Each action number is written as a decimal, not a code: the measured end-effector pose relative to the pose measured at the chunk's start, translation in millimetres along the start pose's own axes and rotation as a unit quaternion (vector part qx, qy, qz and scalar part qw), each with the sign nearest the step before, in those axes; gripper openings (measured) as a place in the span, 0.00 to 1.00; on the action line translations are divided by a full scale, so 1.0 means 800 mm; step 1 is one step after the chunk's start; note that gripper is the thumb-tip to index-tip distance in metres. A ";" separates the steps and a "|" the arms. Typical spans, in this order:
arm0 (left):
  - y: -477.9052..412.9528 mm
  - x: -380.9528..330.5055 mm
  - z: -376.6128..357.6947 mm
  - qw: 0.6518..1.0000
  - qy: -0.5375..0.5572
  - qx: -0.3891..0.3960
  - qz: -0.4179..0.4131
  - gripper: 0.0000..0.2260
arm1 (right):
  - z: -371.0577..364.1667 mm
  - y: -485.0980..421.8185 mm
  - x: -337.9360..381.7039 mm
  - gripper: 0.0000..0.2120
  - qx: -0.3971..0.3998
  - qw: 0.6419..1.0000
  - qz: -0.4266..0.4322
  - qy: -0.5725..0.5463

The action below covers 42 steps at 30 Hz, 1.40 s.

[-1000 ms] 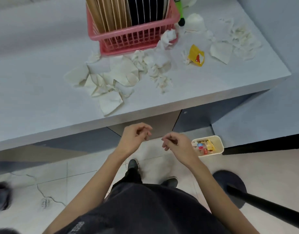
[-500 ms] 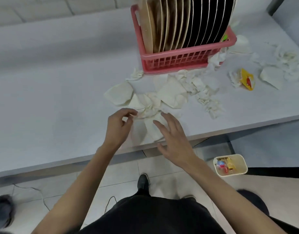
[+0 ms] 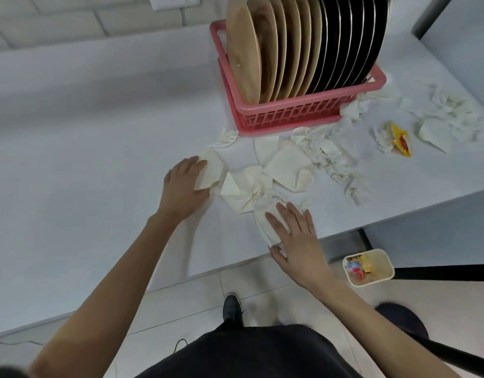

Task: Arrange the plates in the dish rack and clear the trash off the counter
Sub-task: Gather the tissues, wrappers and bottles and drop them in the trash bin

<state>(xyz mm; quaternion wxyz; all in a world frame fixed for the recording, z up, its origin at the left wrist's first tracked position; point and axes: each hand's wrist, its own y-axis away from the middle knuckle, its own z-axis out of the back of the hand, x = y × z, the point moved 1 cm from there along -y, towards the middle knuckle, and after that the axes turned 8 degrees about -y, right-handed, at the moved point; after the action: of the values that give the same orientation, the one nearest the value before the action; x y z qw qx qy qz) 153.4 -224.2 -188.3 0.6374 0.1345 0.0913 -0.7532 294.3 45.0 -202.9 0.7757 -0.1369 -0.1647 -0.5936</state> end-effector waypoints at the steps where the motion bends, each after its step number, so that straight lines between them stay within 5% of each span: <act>1: 0.001 0.000 0.003 1.000 0.015 -0.019 -0.005 0.25 | 0.002 -0.002 0.000 0.28 -0.005 1.000 -0.002 -0.007; 10: 0.025 -0.005 0.063 0.965 0.219 -0.125 0.066 0.09 | 0.024 -0.011 -0.016 0.33 -0.077 0.992 0.038 -0.096; 17: 0.047 -0.040 0.096 0.932 0.334 -0.130 0.060 0.12 | 0.056 -0.006 0.013 0.17 -0.132 0.963 0.021 -0.234; 21: 0.052 -0.079 0.090 0.916 0.394 -0.079 0.012 0.07 | 0.085 0.010 0.011 0.12 -0.185 0.929 -0.065 -0.314; 26: 0.057 -0.165 0.071 0.911 0.407 0.015 -0.067 0.11 | 0.105 0.064 -0.018 0.12 -0.256 0.849 -0.173 -0.428; 32: 0.062 -0.281 0.029 0.922 0.357 0.082 -0.125 0.16 | 0.115 0.159 -0.075 0.07 -0.272 0.813 -0.285 -0.428; 42: 0.125 -0.447 -0.098 0.898 0.312 0.279 -0.137 0.07 | 0.100 0.330 -0.175 0.07 -0.291 0.672 -0.465 -0.498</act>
<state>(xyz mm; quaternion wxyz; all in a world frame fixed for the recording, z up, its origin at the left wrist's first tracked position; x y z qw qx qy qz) 312.7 117.6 -144.9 0.4033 0.5211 0.0892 -0.7469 508.2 268.3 -192.8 0.1237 -0.5367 -0.3877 -0.7391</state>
